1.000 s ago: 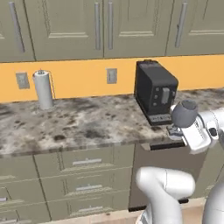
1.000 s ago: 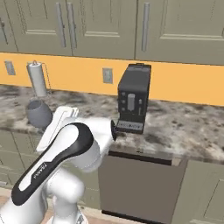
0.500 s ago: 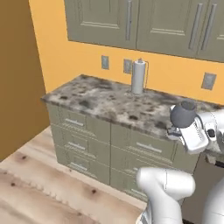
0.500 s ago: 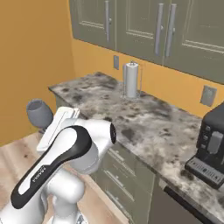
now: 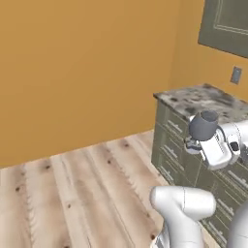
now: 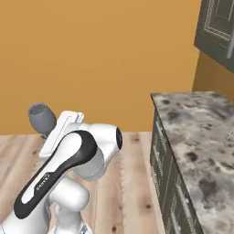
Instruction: Retrieve the wine glasses from the counter and place one next to each plate.
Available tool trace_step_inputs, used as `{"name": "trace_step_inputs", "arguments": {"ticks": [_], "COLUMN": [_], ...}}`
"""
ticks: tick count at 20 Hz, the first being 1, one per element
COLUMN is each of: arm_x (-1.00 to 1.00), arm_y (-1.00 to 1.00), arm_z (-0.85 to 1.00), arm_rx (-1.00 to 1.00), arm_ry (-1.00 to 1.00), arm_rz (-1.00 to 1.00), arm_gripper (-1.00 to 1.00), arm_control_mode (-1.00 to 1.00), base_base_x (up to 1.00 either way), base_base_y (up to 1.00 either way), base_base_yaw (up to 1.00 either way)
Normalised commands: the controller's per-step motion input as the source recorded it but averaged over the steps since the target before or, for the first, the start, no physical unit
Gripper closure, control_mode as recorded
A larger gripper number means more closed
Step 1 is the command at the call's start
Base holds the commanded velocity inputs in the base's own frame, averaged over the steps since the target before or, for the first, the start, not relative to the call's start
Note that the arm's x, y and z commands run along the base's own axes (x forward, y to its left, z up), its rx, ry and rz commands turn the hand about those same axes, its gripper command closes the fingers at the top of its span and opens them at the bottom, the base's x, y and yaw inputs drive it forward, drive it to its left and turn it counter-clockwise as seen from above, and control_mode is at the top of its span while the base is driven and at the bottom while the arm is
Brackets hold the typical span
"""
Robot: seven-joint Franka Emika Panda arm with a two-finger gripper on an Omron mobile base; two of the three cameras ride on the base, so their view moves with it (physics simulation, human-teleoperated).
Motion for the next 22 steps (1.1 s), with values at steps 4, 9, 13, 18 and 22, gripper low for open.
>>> {"name": "trace_step_inputs", "arguments": {"ticks": [4,9,13,18,22], "arm_x": [0.0,0.0,0.0,0.0,0.0], "arm_y": [0.0,0.0,0.0,0.0,0.0], "arm_z": [0.0,0.0,0.0,0.0,0.0], "arm_rx": [0.0,0.0,0.0,0.0,0.0], "arm_ry": [0.0,0.0,0.0,0.0,0.0], "arm_rz": [0.0,0.0,0.0,0.0,0.0], "arm_gripper": [1.0,1.0,1.0,1.0,1.0], "arm_control_mode": [1.0,1.0,1.0,1.0,1.0], "base_base_x": [0.24,0.71,1.0,1.0,1.0], "base_base_y": [0.0,-0.05,-0.71,-0.41,-0.23], "base_base_yaw": [0.98,0.84,0.43,0.41,0.53]}}
